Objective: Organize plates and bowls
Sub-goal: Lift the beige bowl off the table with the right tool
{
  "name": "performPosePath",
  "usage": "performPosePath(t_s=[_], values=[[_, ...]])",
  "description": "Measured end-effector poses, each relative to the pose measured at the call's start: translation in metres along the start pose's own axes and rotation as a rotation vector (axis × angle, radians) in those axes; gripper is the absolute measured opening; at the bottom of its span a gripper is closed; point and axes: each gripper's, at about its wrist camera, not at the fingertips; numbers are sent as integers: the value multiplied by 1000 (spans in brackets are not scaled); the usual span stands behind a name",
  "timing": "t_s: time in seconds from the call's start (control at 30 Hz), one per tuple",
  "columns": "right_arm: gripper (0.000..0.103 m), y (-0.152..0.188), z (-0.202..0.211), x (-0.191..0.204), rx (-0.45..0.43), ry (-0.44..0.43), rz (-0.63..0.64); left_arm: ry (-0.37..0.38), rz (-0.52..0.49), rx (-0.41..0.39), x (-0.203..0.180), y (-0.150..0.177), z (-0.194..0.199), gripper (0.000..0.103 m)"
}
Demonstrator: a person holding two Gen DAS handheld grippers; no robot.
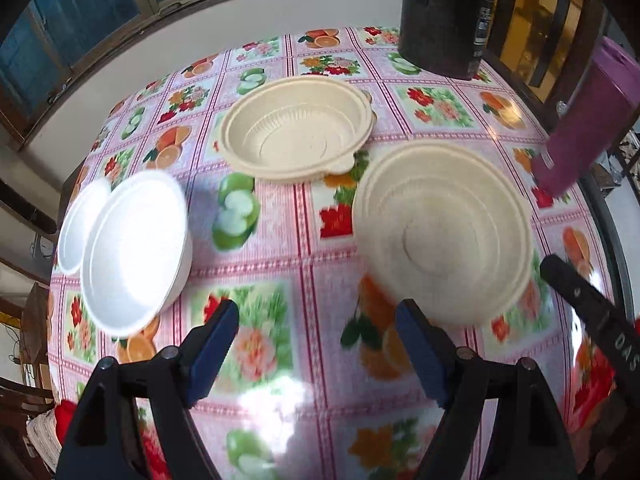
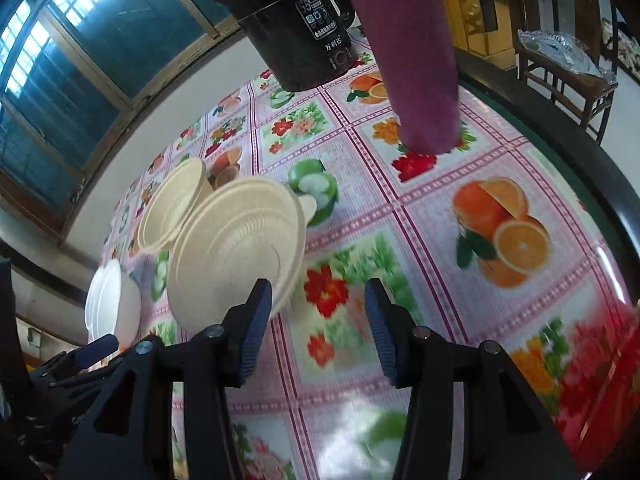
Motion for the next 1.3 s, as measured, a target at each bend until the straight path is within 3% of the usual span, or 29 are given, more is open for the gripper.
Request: performPosePath(t_s=[0.4,1.1,1.3], values=[[50,-18,-32,14,44,-16,19,-1,69,37,-7,-30,-34,83],[49,-26,-55,23,29,37,89,19,99,61,-9,-36,-59,83],[43,-25,-60,27,35,46,104,28,122,73,-5,-36,-64,83]])
Point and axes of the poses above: each gripper's, at about its wrist camera, not at the fingertips, and z roughly against the way its jaws point, x to its left, y to its underside, and after that the axes turned 7 degrees about -z, right-handed
